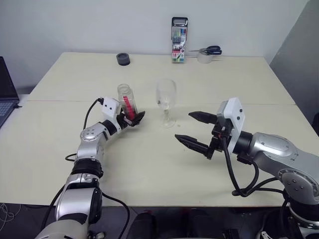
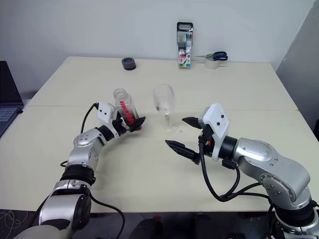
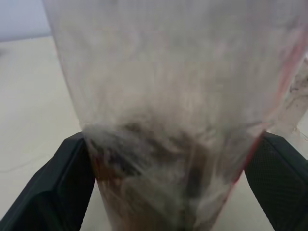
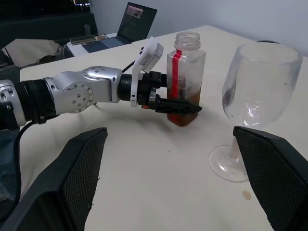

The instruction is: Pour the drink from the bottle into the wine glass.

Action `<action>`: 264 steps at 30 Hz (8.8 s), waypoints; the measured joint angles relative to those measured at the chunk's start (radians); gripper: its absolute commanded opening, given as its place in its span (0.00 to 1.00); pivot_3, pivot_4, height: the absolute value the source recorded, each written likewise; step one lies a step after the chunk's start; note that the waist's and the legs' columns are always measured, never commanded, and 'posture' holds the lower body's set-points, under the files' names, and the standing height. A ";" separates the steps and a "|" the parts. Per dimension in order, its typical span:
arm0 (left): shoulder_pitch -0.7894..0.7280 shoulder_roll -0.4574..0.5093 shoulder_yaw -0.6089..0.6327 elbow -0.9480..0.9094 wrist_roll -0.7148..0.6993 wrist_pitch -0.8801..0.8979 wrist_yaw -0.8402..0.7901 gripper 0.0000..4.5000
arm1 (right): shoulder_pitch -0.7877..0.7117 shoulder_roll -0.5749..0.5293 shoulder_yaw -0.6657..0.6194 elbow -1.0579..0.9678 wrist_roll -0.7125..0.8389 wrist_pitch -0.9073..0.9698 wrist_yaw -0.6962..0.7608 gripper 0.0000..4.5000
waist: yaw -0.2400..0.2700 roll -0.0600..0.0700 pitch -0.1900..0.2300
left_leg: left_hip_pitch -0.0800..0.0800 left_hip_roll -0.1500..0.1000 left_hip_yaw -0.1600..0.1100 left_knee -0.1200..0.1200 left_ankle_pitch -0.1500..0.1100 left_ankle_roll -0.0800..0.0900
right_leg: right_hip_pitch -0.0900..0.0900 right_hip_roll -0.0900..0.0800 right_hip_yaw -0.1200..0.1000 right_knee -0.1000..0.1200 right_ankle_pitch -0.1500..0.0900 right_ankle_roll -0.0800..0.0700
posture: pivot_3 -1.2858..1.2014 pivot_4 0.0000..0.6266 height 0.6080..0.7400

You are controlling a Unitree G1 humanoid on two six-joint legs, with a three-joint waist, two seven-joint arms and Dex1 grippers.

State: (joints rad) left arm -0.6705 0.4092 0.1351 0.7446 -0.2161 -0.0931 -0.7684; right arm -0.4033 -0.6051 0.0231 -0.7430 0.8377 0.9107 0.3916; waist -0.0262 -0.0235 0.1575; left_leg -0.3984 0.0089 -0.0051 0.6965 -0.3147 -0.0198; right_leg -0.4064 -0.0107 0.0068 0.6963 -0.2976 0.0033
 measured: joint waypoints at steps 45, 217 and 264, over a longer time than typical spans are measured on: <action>0.235 -0.287 -0.039 -0.401 0.217 -0.032 0.748 1.00 | 0.017 -0.018 -0.001 0.000 0.008 0.017 -0.001 1.00 | 0.005 -0.001 0.000 | 0.000 0.000 0.001 0.000 0.000 0.000 | 0.000 0.000 0.001 0.000 0.000 0.000 | 0.52 0.24 1.00; -0.734 0.338 -0.610 0.408 0.992 -0.722 0.562 0.37 | 0.061 0.301 0.018 0.159 -0.463 -0.423 -0.057 1.00 | -0.002 -0.001 0.000 | -0.001 -0.001 0.006 0.001 0.002 -0.004 | -0.005 0.000 0.004 0.003 0.000 0.000 | 0.52 0.24 1.00; -0.015 -0.100 0.087 -0.410 0.032 0.324 0.497 0.37 | 0.149 0.146 0.018 0.109 -0.343 -0.395 0.161 1.00 | -0.004 -0.002 -0.002 | 0.001 -0.001 0.006 0.004 0.002 -0.004 | -0.005 -0.001 0.006 0.010 0.000 0.000 | 0.52 0.24 1.00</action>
State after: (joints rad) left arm -0.6857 0.3094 0.2224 0.3345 -0.1837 0.2310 -0.2715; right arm -0.2543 -0.4592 0.0412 -0.6339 0.4947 0.5158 0.5527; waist -0.0303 -0.0255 0.1559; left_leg -0.3978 0.0083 0.0008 0.7009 -0.3123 -0.0240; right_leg -0.4114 -0.0112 0.0127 0.7066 -0.2976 0.0032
